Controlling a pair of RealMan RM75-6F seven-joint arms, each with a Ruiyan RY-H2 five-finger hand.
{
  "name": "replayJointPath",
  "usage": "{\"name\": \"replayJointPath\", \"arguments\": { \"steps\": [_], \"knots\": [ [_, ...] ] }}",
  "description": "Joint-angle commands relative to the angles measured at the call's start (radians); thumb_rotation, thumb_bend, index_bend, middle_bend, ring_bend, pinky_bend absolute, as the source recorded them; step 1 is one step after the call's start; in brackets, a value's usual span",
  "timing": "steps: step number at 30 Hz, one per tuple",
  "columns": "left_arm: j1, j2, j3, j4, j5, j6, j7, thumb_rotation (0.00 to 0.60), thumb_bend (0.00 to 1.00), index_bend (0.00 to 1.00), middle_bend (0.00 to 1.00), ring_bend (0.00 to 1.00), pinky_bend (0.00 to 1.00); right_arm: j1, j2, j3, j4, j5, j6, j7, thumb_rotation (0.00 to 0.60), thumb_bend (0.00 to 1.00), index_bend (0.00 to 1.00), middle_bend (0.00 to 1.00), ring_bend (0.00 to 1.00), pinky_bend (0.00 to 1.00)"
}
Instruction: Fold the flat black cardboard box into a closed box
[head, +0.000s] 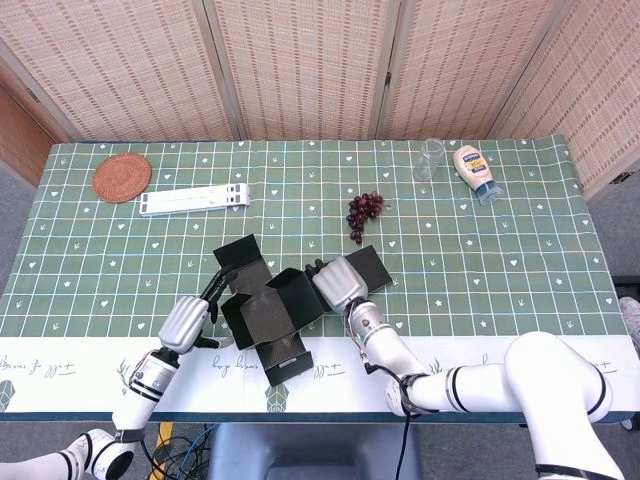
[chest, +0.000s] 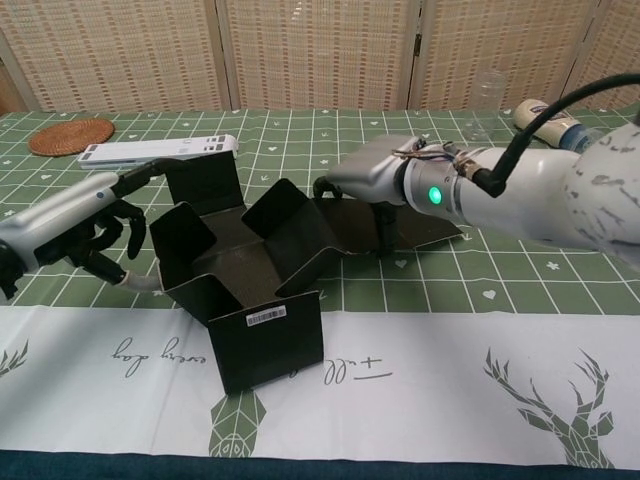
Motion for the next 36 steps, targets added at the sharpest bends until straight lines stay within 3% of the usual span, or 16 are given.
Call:
{"name": "replayJointPath", "arguments": {
  "steps": [1,14,36],
  "knots": [
    [-0.002,0.004,-0.007,-0.005,-0.002,0.004,-0.033,0.6,0.11,0.0,0.0,0.6,0.91,0.012,0.026,-0.002,-0.004,-0.045,-0.037,0.015,0.6,0.45,0.34,0.37,0.79,0.98],
    [-0.013,0.07,0.012,-0.078,-0.032,-0.092,-0.307,0.6,0.11,0.0,0.0,0.61,0.91,0.08,0.089,-0.026,-0.024,-0.158,-0.124,0.016,0.6,0.45,0.36,0.38,0.8,0.98],
    [-0.023,0.086,0.054,-0.06,-0.002,-0.139,-0.494,0.6,0.1,0.0,0.0,0.63,0.91,0.149,0.109,-0.084,0.008,-0.353,-0.201,0.033,0.6,0.45,0.39,0.4,0.81,0.98]
  ]
}}
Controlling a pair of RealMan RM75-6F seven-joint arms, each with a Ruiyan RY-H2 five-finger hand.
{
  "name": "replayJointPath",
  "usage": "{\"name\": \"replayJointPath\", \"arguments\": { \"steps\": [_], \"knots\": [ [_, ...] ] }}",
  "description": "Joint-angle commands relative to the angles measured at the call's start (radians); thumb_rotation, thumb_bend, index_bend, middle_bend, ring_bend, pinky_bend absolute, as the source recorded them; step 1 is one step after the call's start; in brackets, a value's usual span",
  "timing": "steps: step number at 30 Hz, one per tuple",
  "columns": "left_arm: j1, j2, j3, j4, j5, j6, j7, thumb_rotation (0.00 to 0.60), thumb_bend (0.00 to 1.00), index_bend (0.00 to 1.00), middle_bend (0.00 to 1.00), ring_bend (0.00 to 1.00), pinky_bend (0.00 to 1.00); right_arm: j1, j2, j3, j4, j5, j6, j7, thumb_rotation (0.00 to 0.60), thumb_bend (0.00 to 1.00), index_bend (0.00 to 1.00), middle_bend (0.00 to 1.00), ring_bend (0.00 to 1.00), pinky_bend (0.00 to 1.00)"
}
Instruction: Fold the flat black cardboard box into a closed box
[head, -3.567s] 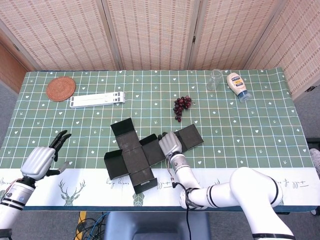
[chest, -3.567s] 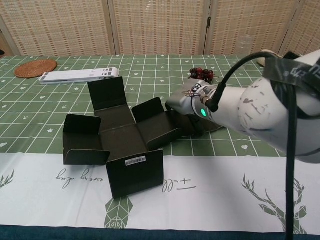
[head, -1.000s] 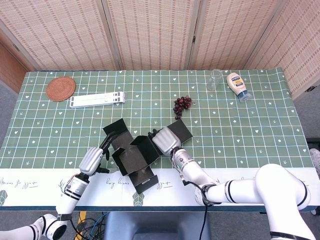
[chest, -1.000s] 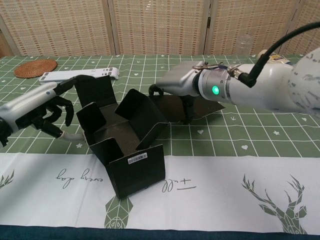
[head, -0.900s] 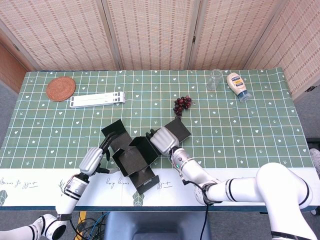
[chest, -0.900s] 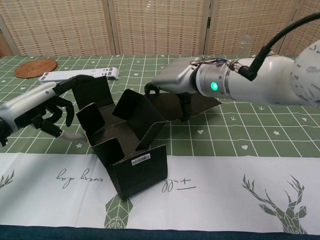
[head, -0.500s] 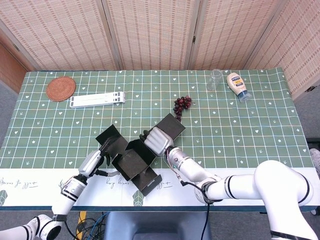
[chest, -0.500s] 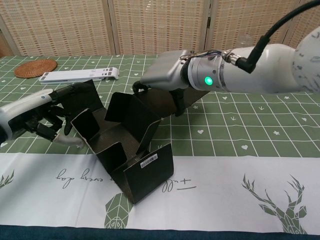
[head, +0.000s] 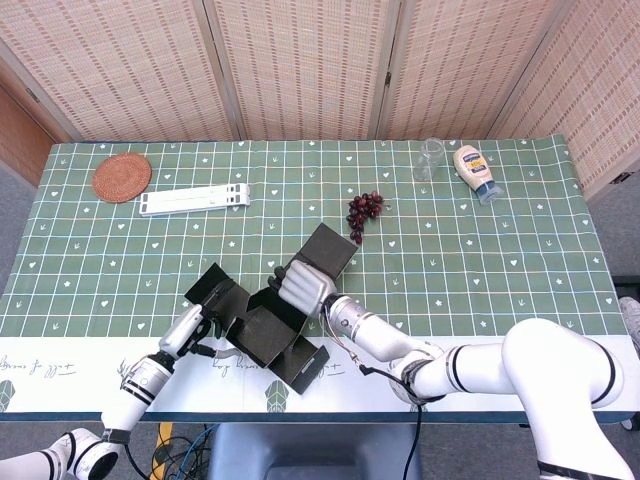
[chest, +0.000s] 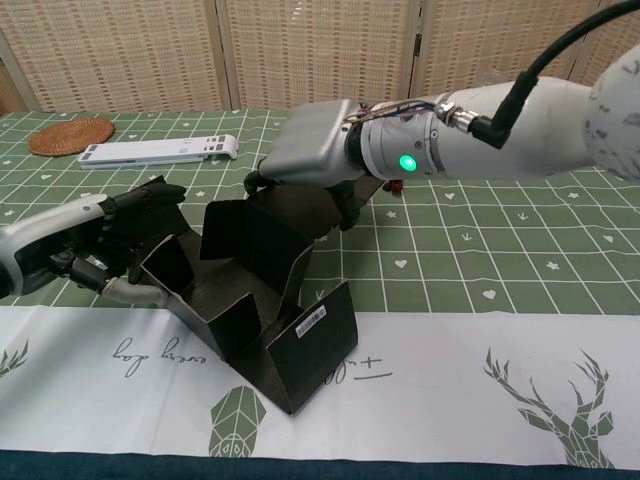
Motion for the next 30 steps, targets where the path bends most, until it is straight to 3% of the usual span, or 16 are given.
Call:
{"name": "replayJointPath", "arguments": {
  "steps": [1,22,30],
  "knots": [
    [-0.004,-0.001,0.008,0.006,0.011,-0.003,-0.013,0.6,0.1,0.0,0.0,0.63,0.91,0.007,0.003,-0.007,0.006,-0.032,-0.016,0.015,0.6,0.45,0.39,0.4,0.81,0.98],
    [-0.04,0.02,0.063,0.008,0.074,-0.036,-0.212,0.6,0.1,0.0,0.0,0.63,0.91,-0.01,-0.003,-0.012,0.074,-0.314,-0.067,0.185,0.6,0.45,0.4,0.42,0.82,0.98],
    [-0.061,0.023,0.108,0.049,0.126,-0.039,-0.317,0.6,0.1,0.0,0.0,0.64,0.9,-0.015,-0.01,-0.008,0.105,-0.421,-0.079,0.249,0.6,0.45,0.41,0.42,0.83,0.98]
  ]
}}
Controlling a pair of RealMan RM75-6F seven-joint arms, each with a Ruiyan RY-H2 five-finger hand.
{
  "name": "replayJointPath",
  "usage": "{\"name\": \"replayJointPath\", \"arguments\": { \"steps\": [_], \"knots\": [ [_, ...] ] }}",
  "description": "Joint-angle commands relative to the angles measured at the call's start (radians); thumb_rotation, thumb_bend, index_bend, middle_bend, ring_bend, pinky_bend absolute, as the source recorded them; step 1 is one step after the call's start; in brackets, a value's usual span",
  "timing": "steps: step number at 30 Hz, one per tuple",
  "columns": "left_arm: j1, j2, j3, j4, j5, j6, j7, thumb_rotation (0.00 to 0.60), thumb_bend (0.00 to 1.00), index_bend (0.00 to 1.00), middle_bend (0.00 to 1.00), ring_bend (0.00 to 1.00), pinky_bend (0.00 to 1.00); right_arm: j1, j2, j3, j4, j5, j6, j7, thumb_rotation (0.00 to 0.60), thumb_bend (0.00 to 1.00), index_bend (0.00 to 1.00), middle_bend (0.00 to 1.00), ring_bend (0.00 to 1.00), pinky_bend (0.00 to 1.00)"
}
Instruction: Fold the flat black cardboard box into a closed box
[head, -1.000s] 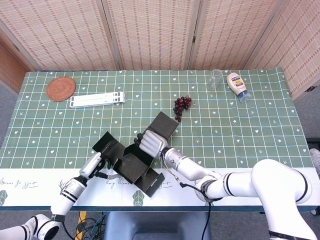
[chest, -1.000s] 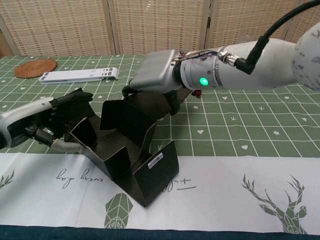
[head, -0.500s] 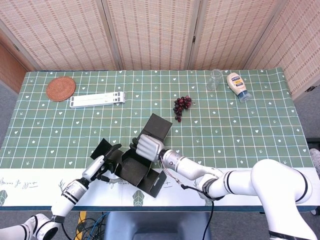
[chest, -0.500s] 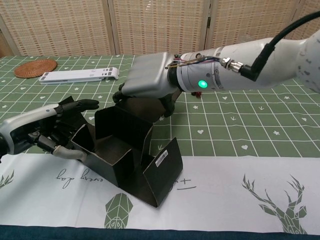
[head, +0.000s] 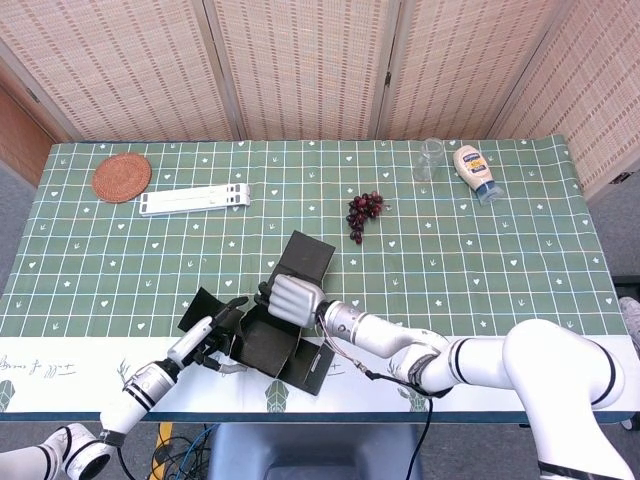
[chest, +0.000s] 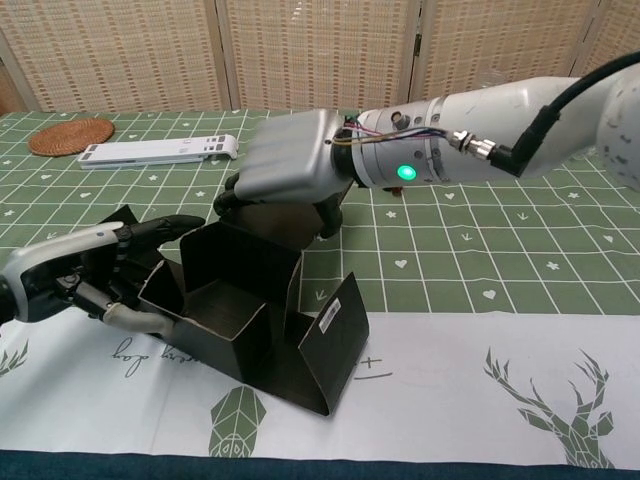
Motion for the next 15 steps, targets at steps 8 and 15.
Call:
{"name": "replayJointPath", "arguments": {
  "steps": [8,15],
  "knots": [
    [-0.039,0.014,0.054,0.03,0.06,0.002,-0.173,0.6,0.1,0.0,0.0,0.66,0.9,-0.002,-0.014,0.01,0.037,-0.117,-0.014,0.077,0.6,0.45,0.41,0.42,0.83,0.98],
    [-0.054,0.005,0.078,0.064,0.078,0.013,-0.266,0.6,0.1,0.0,0.0,0.65,0.9,-0.002,-0.026,0.013,0.066,-0.203,-0.011,0.13,0.6,0.45,0.41,0.42,0.83,0.98]
  ]
}}
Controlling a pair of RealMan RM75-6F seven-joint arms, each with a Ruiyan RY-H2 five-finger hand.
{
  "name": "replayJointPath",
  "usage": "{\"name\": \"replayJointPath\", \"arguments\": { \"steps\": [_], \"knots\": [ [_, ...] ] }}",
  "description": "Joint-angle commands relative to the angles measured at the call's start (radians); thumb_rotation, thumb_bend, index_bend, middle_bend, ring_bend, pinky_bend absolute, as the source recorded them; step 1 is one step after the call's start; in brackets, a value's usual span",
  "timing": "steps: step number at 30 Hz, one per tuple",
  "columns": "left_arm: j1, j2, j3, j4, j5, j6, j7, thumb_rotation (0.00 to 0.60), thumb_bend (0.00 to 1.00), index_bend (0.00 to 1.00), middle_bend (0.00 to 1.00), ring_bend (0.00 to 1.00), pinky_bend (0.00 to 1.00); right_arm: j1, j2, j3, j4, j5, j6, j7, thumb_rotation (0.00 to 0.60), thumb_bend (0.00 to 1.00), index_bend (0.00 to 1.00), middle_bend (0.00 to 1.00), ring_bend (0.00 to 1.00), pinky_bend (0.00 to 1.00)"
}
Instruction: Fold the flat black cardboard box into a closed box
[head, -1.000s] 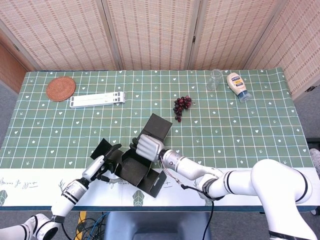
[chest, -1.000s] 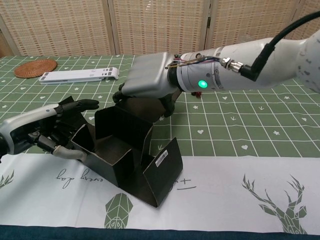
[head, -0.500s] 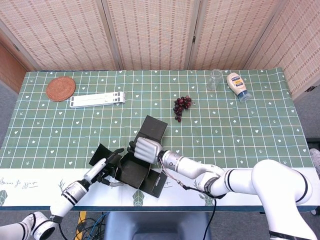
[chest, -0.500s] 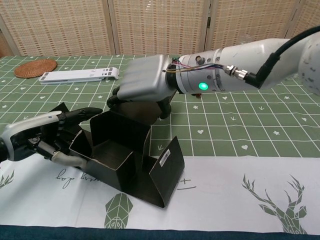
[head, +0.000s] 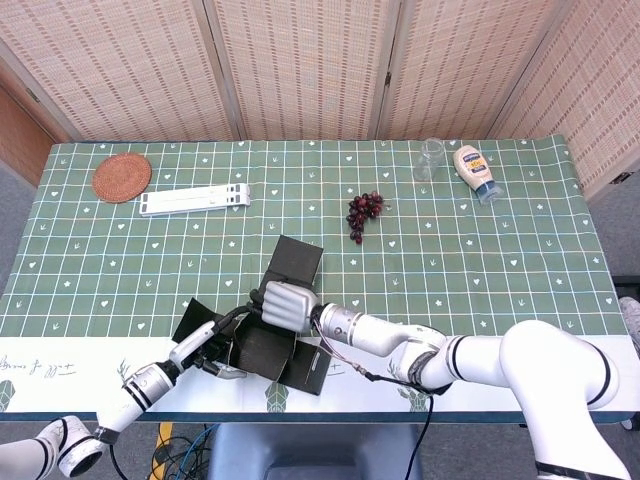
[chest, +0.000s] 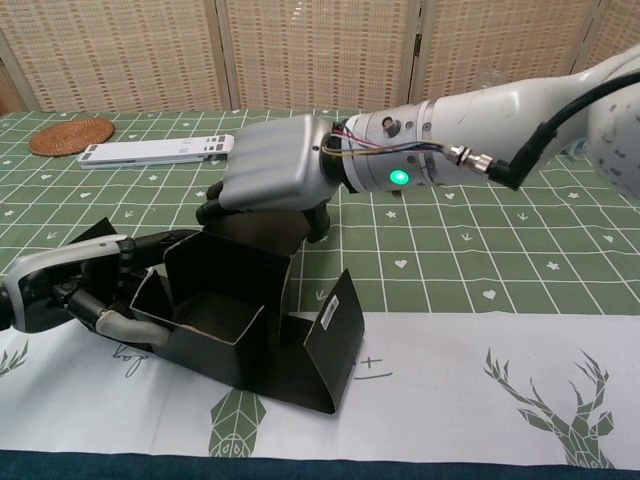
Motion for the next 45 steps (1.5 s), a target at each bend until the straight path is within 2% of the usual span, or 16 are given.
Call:
{"name": "replayJointPath", "arguments": {
  "steps": [1,9,14,21,24,28,29,33,37,40,45],
  "knots": [
    [-0.009,-0.006,0.015,0.018,0.012,0.007,-0.044,0.6,0.1,0.0,0.0,0.65,0.9,0.001,-0.008,0.002,0.017,-0.041,0.004,0.029,0.6,0.45,0.41,0.42,0.83,0.98],
    [-0.023,-0.019,0.044,0.053,0.037,0.026,-0.114,0.6,0.1,0.0,0.0,0.65,0.9,0.0,-0.03,0.012,0.057,-0.124,0.03,0.082,0.6,0.45,0.41,0.42,0.83,0.98],
    [-0.027,-0.025,0.057,0.07,0.044,0.046,-0.173,0.6,0.1,0.05,0.0,0.66,0.9,-0.006,-0.041,0.013,0.079,-0.161,0.041,0.104,0.6,0.45,0.41,0.42,0.83,0.98],
    [-0.029,-0.037,0.063,0.086,0.04,0.056,-0.188,0.6,0.1,0.13,0.1,0.68,0.9,-0.018,-0.049,0.026,0.088,-0.164,0.037,0.095,0.6,0.45,0.4,0.34,0.81,0.98],
    [-0.031,-0.04,0.069,0.089,0.044,0.062,-0.2,0.6,0.1,0.16,0.13,0.68,0.9,-0.023,-0.055,0.036,0.089,-0.158,0.034,0.079,0.6,0.45,0.31,0.29,0.79,0.98],
    [-0.032,-0.042,0.074,0.092,0.044,0.069,-0.213,0.6,0.1,0.16,0.13,0.7,0.9,-0.032,-0.057,0.045,0.083,-0.146,0.029,0.055,0.6,0.45,0.04,0.14,0.73,0.98],
    [-0.032,-0.042,0.075,0.094,0.043,0.07,-0.214,0.6,0.1,0.16,0.13,0.69,0.9,-0.036,-0.056,0.049,0.077,-0.139,0.027,0.053,0.6,0.45,0.01,0.11,0.72,0.98],
    [-0.033,-0.042,0.076,0.096,0.04,0.073,-0.218,0.6,0.1,0.15,0.13,0.69,0.9,-0.047,-0.047,0.061,0.054,-0.122,0.027,0.04,0.6,0.43,0.0,0.0,0.67,0.98],
    [-0.034,-0.04,0.077,0.093,0.038,0.077,-0.217,0.6,0.1,0.15,0.13,0.7,0.9,-0.063,-0.03,0.076,0.014,-0.105,0.039,0.049,0.6,0.37,0.0,0.0,0.66,0.98],
    [-0.034,-0.036,0.076,0.088,0.034,0.081,-0.216,0.6,0.1,0.15,0.13,0.75,0.9,-0.086,-0.005,0.08,-0.03,-0.098,0.062,0.068,0.6,0.32,0.0,0.0,0.66,0.98],
    [-0.034,-0.024,0.079,0.076,0.032,0.087,-0.224,0.6,0.1,0.15,0.13,0.81,0.9,-0.151,0.039,0.076,-0.101,-0.085,0.124,0.167,0.6,0.3,0.0,0.0,0.66,0.98]
  ]
}}
